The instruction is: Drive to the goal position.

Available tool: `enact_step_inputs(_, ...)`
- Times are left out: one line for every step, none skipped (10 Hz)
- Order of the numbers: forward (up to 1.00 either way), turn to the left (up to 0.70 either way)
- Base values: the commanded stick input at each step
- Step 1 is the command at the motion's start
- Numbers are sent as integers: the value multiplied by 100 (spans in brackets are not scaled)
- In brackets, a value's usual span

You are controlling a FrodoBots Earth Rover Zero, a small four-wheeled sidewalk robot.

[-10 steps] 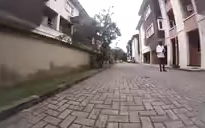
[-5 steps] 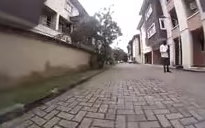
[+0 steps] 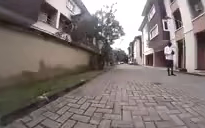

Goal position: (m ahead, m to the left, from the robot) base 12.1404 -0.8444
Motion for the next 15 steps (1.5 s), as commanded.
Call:
enact_step_inputs(70,0)
enact_step_inputs(70,0)
enact_step_inputs(70,0)
enact_step_inputs(70,0)
enact_step_inputs(70,0)
enact_step_inputs(70,0)
enact_step_inputs(70,0)
enact_step_inputs(70,0)
enact_step_inputs(70,0)
enact_step_inputs(70,0)
enact_step_inputs(70,0)
enact_step_inputs(70,0)
enact_step_inputs(70,0)
enact_step_inputs(70,0)
enact_step_inputs(70,0)
